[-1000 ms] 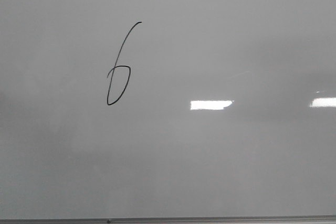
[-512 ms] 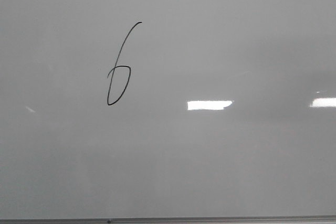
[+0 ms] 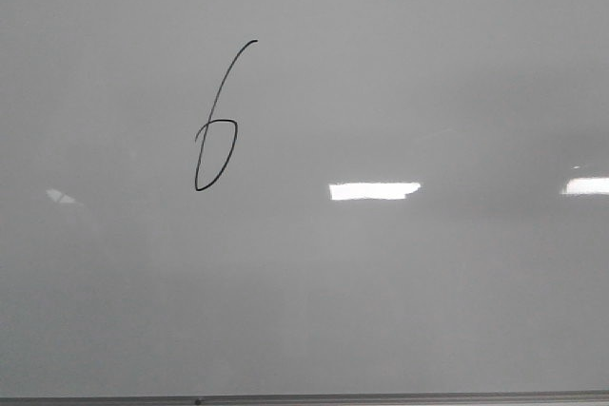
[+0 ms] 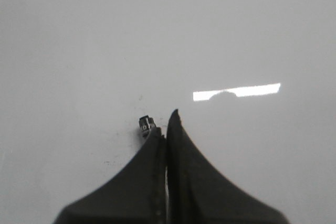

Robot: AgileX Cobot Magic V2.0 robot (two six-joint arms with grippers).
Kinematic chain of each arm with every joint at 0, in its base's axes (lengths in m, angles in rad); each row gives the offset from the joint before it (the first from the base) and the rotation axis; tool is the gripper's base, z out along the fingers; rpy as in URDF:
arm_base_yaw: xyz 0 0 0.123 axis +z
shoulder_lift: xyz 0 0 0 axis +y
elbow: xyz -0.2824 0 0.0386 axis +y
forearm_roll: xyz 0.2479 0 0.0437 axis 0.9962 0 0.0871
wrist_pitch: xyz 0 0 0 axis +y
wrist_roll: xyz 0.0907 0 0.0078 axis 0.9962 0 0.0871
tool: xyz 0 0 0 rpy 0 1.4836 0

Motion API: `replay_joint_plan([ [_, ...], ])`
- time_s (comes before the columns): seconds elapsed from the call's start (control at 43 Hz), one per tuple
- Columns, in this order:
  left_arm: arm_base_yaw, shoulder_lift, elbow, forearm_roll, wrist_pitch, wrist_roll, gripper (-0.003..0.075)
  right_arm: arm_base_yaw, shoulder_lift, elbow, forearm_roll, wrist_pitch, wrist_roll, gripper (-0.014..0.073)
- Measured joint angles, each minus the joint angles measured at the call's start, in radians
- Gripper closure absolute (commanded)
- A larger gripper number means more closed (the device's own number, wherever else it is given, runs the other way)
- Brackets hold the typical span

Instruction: Write number 6 on whiteboard

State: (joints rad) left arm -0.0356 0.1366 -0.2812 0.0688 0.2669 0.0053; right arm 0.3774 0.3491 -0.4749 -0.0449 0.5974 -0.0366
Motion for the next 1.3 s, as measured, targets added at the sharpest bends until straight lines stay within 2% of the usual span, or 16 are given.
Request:
replay_joint_plan([
  [0.186,0.0,-0.107,0.0,-0.132,0.009,0.0,0.0741,0.0,0.0,0.0,0.0,0.0,0.0,0.0662],
  [0.372,0.0,-0.114,0.0,-0.156,0.009,0.0,0.0741,0.0,0.0,0.0,0.0,0.0,0.0,0.0662],
  [0.744,0.0,-0.12,0.016,-0.107,0.009,0.0,0.0741,0.0,0.0,0.0,0.0,-0.002,0.0,0.0662],
  [0.884,0.0,-0.142,0.082,-0.047,0.009,0.0,0.0741,0.0,0.0,0.0,0.0,-0.002,0.0,0.0662],
  [1.116,0.0,-0.142,0.217,-0.028,0.01,0.0,0.0741,0.0,0.0,0.0,0.0,-0.004,0.0,0.0662],
  [1.302,0.0,-0.142,0.289,-0.028,-0.057,0.0,0.0741,0.0,0.0,0.0,0.0,-0.004,0.0,0.0662],
])
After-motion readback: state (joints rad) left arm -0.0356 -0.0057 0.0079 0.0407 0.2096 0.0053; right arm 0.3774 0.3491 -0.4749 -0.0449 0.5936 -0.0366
